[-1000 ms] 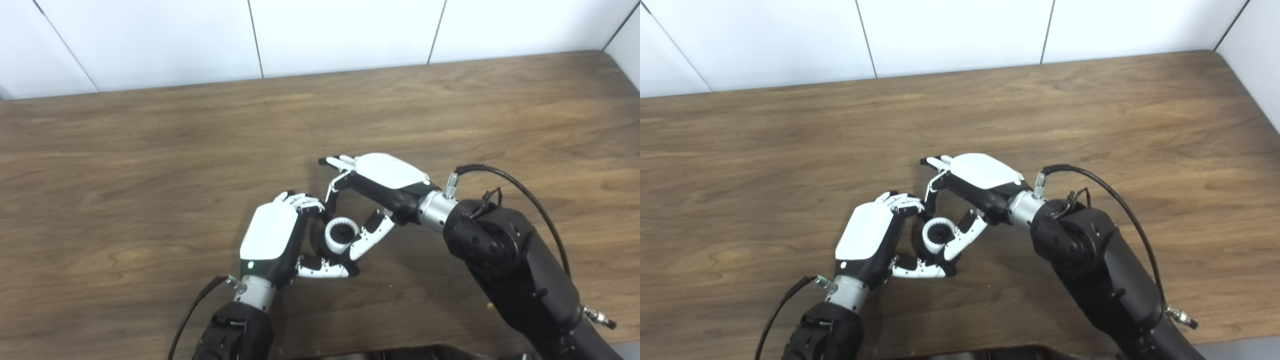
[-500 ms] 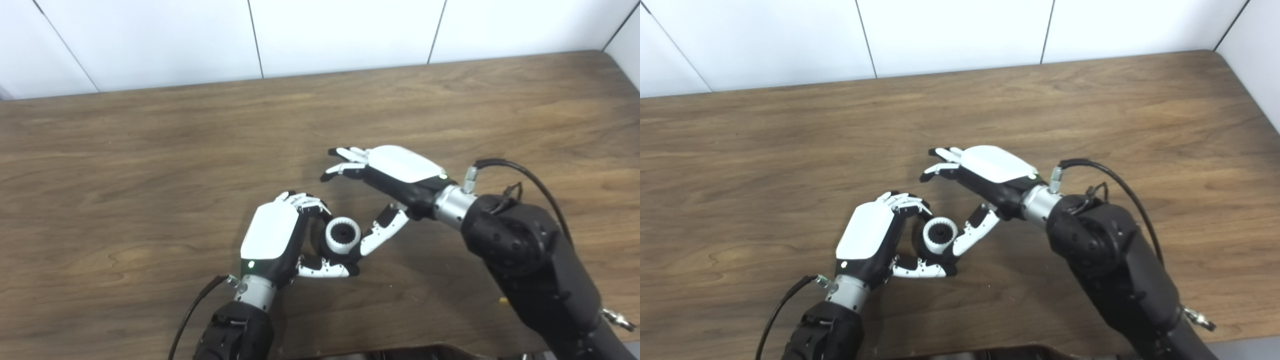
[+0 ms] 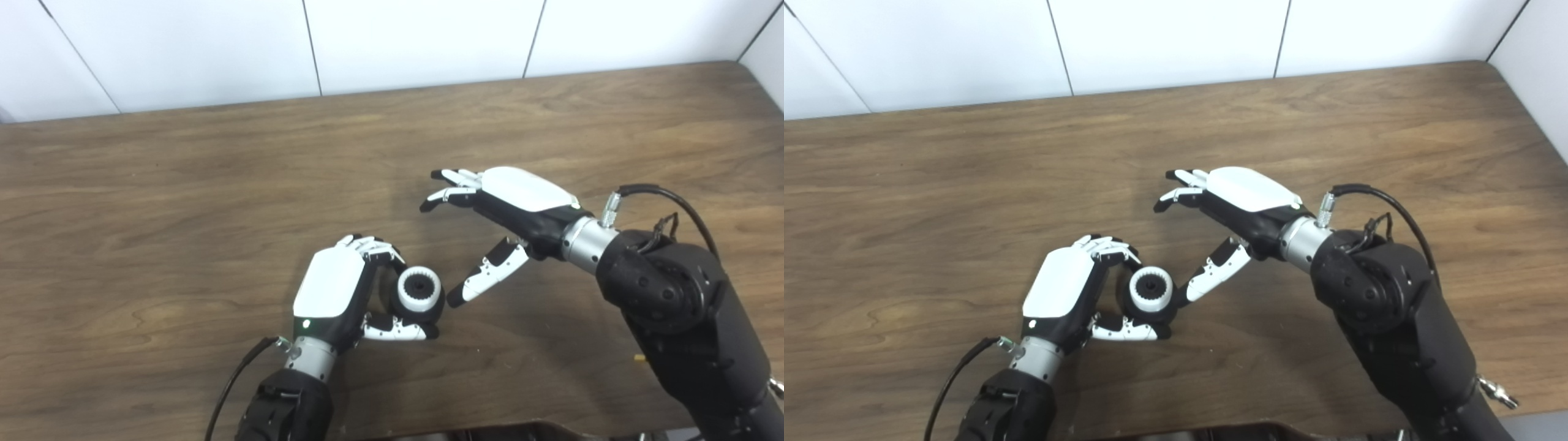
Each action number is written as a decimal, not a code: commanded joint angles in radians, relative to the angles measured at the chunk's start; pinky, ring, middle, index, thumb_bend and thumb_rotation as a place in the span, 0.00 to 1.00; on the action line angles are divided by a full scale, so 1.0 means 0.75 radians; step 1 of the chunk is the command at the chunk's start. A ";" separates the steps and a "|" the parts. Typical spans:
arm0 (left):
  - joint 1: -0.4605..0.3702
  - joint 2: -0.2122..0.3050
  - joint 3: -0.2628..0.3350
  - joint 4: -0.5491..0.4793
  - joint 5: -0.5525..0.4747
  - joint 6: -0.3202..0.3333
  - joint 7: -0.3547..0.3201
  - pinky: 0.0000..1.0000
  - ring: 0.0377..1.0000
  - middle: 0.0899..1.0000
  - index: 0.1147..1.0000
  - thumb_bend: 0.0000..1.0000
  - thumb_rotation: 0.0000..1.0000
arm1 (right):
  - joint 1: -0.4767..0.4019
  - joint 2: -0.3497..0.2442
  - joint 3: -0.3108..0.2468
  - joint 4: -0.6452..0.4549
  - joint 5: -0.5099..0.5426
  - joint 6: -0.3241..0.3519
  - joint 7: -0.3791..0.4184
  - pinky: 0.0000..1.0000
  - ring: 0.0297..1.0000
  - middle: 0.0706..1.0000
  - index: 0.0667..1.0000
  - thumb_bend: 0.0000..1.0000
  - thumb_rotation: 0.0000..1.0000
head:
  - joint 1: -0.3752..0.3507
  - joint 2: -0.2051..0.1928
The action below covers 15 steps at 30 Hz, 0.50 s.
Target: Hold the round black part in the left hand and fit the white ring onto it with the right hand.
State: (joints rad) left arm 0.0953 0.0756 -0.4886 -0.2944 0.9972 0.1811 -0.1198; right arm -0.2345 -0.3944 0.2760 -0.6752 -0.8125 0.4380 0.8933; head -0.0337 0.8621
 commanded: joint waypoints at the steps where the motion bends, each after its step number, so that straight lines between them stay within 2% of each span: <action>1: 0.032 0.016 -0.005 0.021 -0.020 0.008 -0.048 0.90 0.80 0.71 0.42 0.52 0.06 | -0.031 -0.010 -0.018 -0.044 0.002 0.001 -0.008 1.00 1.00 1.00 0.83 0.99 0.50 | -0.002 0.001; 12: 0.027 0.024 -0.012 0.022 -0.012 0.024 -0.073 0.90 0.80 0.72 0.43 0.52 0.07 | -0.013 -0.014 -0.028 -0.026 0.027 -0.014 -0.030 1.00 1.00 1.00 0.84 0.98 0.54 | -0.003 0.001; 13: 0.024 0.027 -0.016 0.023 0.000 0.026 -0.077 0.90 0.80 0.72 0.54 0.66 0.10 | -0.011 -0.013 -0.029 -0.024 0.029 -0.018 -0.034 1.00 1.00 1.00 0.84 0.98 0.55 | -0.003 0.001; 15: 0.018 0.031 -0.025 0.021 0.021 0.037 -0.100 0.90 0.80 0.73 0.67 0.79 0.16 | -0.011 -0.012 -0.028 -0.021 0.028 -0.018 -0.034 1.00 1.00 1.00 0.84 0.98 0.55 | -0.002 -0.002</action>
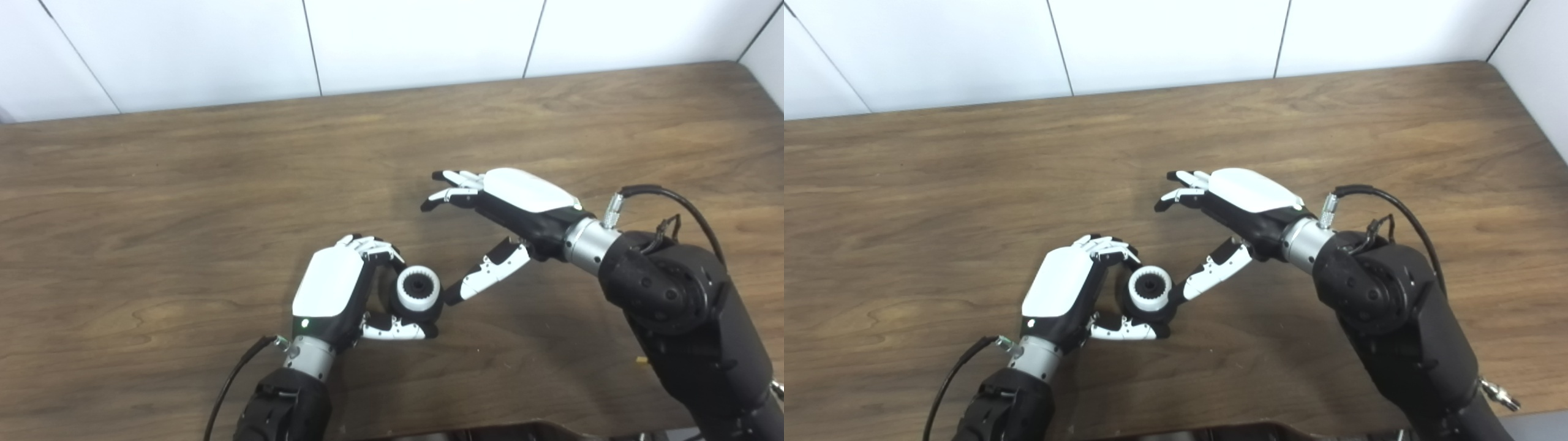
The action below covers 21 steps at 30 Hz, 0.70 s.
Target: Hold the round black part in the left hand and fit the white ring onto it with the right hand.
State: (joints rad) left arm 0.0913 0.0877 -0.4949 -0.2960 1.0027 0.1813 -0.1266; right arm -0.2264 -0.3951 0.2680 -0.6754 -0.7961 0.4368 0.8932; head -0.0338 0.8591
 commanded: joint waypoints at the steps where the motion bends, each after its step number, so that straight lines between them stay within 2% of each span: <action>1: 0.020 0.016 -0.020 0.020 0.023 0.046 -0.109 0.90 0.80 0.74 0.71 0.81 0.18 | -0.023 -0.013 -0.017 -0.019 0.006 -0.014 -0.031 1.00 1.00 1.00 0.84 0.98 0.55 | -0.001 0.001; 2: 0.018 0.015 -0.023 0.017 0.029 0.053 -0.123 0.91 0.81 0.76 0.75 0.84 0.21 | -0.022 -0.014 -0.019 -0.016 0.007 -0.015 -0.031 1.00 1.00 1.00 0.84 0.98 0.56 | 0.000 0.000; 8: 0.012 0.012 -0.026 0.008 0.065 0.071 -0.184 0.91 0.83 0.80 0.87 0.92 0.27 | -0.024 -0.016 -0.019 -0.008 0.000 -0.007 -0.030 1.00 1.00 1.00 0.85 0.99 0.56 | 0.002 -0.004; 21: 0.011 0.006 -0.016 -0.001 0.104 0.080 -0.233 0.90 0.85 0.83 0.91 0.97 0.28 | -0.024 -0.022 -0.023 0.035 0.011 -0.035 -0.059 1.00 1.00 1.00 0.84 0.99 0.55 | 0.018 -0.018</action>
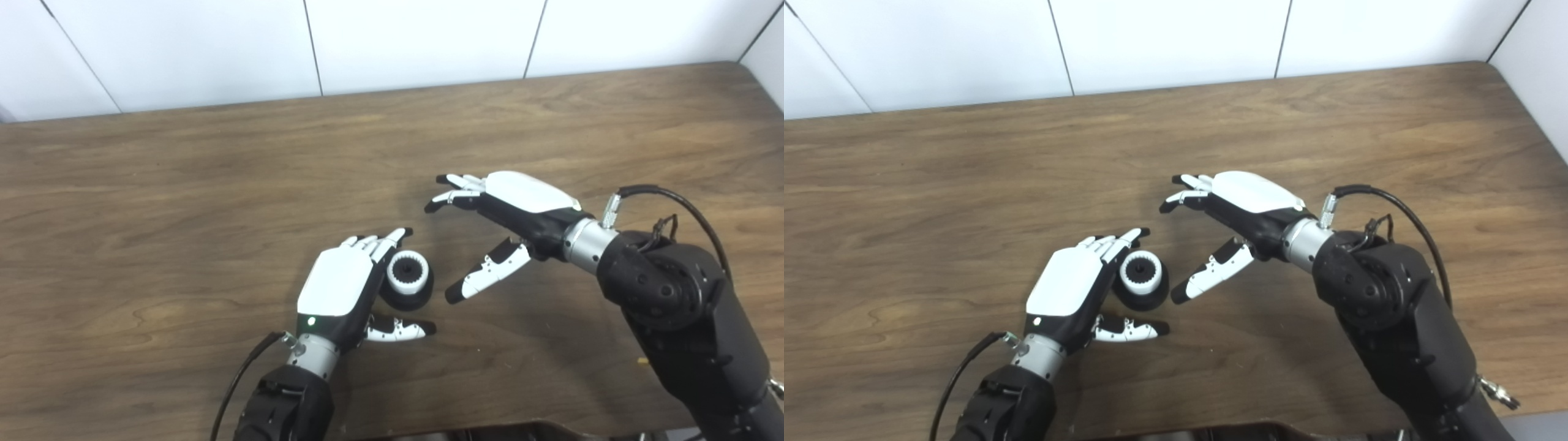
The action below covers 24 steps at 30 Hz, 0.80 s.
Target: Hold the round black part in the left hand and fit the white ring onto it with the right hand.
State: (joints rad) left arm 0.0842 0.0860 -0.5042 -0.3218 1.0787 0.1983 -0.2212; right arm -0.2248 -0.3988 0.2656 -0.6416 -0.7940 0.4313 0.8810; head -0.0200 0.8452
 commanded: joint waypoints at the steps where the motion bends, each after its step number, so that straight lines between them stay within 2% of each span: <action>1: 0.021 0.006 0.000 0.031 0.002 0.062 -0.112 0.90 0.85 0.83 0.91 0.97 0.28 | -0.026 -0.018 -0.020 -0.006 0.011 -0.028 -0.044 1.00 1.00 1.00 0.84 0.99 0.55 | -0.001 0.001; 6: 0.015 -0.006 0.043 0.002 -0.019 0.096 -0.148 0.90 0.85 0.83 0.91 0.96 0.31 | -0.024 -0.025 -0.021 0.010 0.019 -0.032 -0.060 1.00 1.00 1.00 0.84 0.99 0.56 | 0.012 -0.002; 12: -0.011 -0.028 0.151 -0.007 -0.131 0.125 -0.163 0.89 0.84 0.82 0.91 0.94 0.30 | -0.010 -0.029 -0.032 0.025 0.038 -0.034 -0.083 1.00 1.00 1.00 0.84 0.99 0.55 | 0.022 -0.008; 20: -0.033 -0.070 0.294 -0.035 -0.339 0.158 -0.152 0.73 0.82 0.79 0.87 0.93 0.27 | -0.005 -0.041 -0.054 0.048 0.084 -0.024 -0.107 1.00 1.00 1.00 0.85 0.98 0.55 | 0.041 -0.017; 24: -0.055 -0.056 0.335 -0.108 -0.442 0.214 -0.207 0.72 0.82 0.81 0.88 0.92 0.29 | -0.002 -0.039 -0.064 0.053 0.098 -0.016 -0.118 1.00 1.00 1.00 0.85 0.98 0.56 | 0.048 -0.019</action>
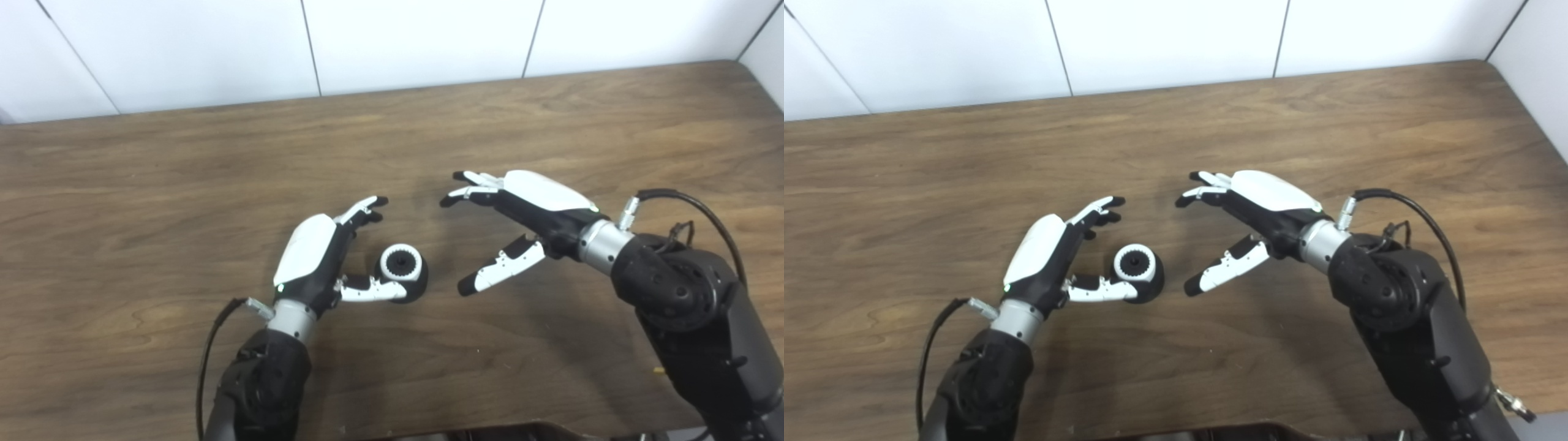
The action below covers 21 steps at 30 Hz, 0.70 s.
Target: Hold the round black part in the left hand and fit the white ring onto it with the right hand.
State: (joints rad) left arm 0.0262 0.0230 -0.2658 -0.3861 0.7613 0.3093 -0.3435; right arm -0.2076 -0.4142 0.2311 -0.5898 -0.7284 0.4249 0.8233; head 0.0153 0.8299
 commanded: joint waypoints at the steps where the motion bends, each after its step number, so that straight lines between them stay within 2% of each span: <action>1: 0.013 0.040 0.021 -0.042 -0.039 0.081 -0.063 0.71 0.83 0.81 0.89 0.92 0.30 | -0.025 -0.020 -0.019 -0.013 0.013 -0.007 -0.041 1.00 1.00 1.00 0.85 0.96 0.59 | 0.010 0.000; 5: -0.015 0.097 0.026 -0.104 -0.108 0.123 -0.125 0.71 0.84 0.84 0.91 0.94 0.33 | -0.022 -0.019 -0.027 -0.004 0.027 -0.008 -0.048 1.00 1.00 0.99 0.86 0.87 0.71 | 0.015 -0.003; 9: -0.036 0.172 0.037 -0.181 -0.194 0.185 -0.204 0.78 0.89 0.89 0.95 0.99 0.34 | -0.017 -0.020 -0.040 0.006 0.044 -0.001 -0.064 1.00 1.00 0.99 0.86 0.81 0.85 | 0.017 -0.004; 15: -0.033 0.259 0.090 -0.240 -0.313 0.207 -0.244 0.84 0.93 0.92 0.95 1.00 0.36 | -0.014 -0.028 -0.054 0.019 0.064 0.010 -0.084 1.00 1.00 0.97 0.86 0.75 0.90 | 0.024 -0.007; 17: -0.025 0.264 0.112 -0.240 -0.351 0.202 -0.220 0.84 0.92 0.91 0.94 0.98 0.35 | -0.011 -0.028 -0.059 0.028 0.072 0.006 -0.097 1.00 1.00 0.97 0.86 0.74 0.91 | 0.027 -0.008; 19: 0.010 0.210 0.181 -0.237 -0.424 0.200 -0.146 0.87 0.91 0.89 0.92 0.92 0.35 | 0.005 -0.009 -0.083 0.037 0.100 0.021 -0.121 1.00 1.00 0.96 0.86 0.73 0.89 | 0.031 -0.009; 21: 0.047 0.151 0.239 -0.236 -0.486 0.182 -0.071 0.89 0.89 0.87 0.89 0.82 0.36 | 0.028 0.015 -0.111 0.049 0.132 0.027 -0.161 0.97 0.99 0.96 0.86 0.71 0.89 | 0.038 -0.011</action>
State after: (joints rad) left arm 0.0533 0.1581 -0.1031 -0.5341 0.4303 0.4588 -0.4509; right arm -0.1781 -0.4071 0.1697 -0.5453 -0.6494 0.4417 0.7465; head 0.0429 0.8207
